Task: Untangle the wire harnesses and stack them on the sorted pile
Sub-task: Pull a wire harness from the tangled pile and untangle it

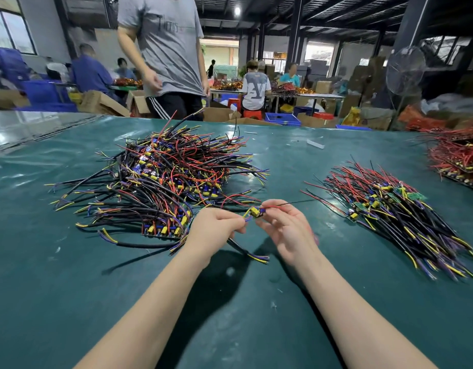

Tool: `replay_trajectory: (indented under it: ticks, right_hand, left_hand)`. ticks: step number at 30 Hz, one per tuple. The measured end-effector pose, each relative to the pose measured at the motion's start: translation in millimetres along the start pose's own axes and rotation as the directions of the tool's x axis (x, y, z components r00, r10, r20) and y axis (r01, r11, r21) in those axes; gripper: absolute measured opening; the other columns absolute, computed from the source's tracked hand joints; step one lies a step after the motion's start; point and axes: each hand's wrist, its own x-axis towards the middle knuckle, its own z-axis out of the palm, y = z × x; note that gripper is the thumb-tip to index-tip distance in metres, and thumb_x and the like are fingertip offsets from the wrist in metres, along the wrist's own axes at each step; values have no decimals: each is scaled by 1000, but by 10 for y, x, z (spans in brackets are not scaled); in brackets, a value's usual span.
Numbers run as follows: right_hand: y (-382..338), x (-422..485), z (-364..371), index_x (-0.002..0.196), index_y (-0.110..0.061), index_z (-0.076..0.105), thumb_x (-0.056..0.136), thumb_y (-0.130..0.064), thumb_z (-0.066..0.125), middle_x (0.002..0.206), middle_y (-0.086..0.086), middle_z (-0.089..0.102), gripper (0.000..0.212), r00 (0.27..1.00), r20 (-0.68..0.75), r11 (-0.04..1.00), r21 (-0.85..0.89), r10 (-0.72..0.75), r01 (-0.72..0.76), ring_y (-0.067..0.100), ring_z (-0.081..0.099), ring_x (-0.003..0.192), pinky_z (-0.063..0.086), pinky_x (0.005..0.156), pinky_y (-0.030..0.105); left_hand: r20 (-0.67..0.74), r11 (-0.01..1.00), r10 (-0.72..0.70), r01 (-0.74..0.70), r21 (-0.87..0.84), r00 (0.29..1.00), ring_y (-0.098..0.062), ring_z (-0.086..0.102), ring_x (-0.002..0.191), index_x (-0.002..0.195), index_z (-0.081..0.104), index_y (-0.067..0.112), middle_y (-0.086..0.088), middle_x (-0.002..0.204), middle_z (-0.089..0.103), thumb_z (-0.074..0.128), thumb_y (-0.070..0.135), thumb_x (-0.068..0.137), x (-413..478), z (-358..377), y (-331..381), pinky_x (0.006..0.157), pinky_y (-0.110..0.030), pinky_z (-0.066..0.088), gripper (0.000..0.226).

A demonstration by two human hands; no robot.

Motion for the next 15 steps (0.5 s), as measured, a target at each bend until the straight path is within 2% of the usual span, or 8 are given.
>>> replay_trajectory:
  ticks: [2,4,6,10,13,15]
  right_hand:
    - [-2,15,-2,74,-4,56,86,15,43,57,-1,64,26,999,-3,999,-12,-39,39,8,62,54,56,60,20]
    - [16,25,6,75,-4,58,86,13,44,57,-2,64,25,999,4,999,-19,-50,50,8,62,54,55,61,20]
    - [35,30,7,74,-3,59,87,11,46,58,-3,65,23,999,4,999,-30,-42,42,8,62,56,55,62,19]
    - [46,23,2,74,-5,61,83,15,50,58,-5,65,24,999,23,994,-95,-47,49,5,61,56,53,66,19]
    - [68,0,41,71,-10,63,81,11,57,56,-7,63,23,995,-7,972,-219,-95,91,10,57,61,50,73,24]
    - [76,-9,59,70,-8,62,82,8,58,55,-6,63,21,993,-37,977,-186,-113,105,10,58,59,53,67,21]
  left_hand:
    - [-5,999,-19,20,44,1000,-6,48,47,57,67,14,-9,62,63,62,-2,78,11,14,-23,41,-14,37,26]
    - [15,997,-79,79,-3,997,-5,50,44,57,68,14,-7,58,61,64,-4,75,23,18,-46,40,-15,39,26]
    - [59,987,-132,136,-84,990,-3,51,40,61,68,9,-2,52,60,64,-7,75,32,-1,-61,40,-14,41,22]
    - [111,925,-210,234,-299,971,-9,54,41,66,65,2,-6,49,60,61,-14,77,64,-16,-99,45,-18,50,20]
    - [122,920,-222,249,-302,967,-7,54,40,66,64,6,-3,46,59,61,-12,78,69,-16,-114,42,-13,45,22]
    - [114,936,-192,217,-277,975,-5,49,39,64,65,9,0,47,58,65,-4,79,75,-13,-115,38,-11,35,20]
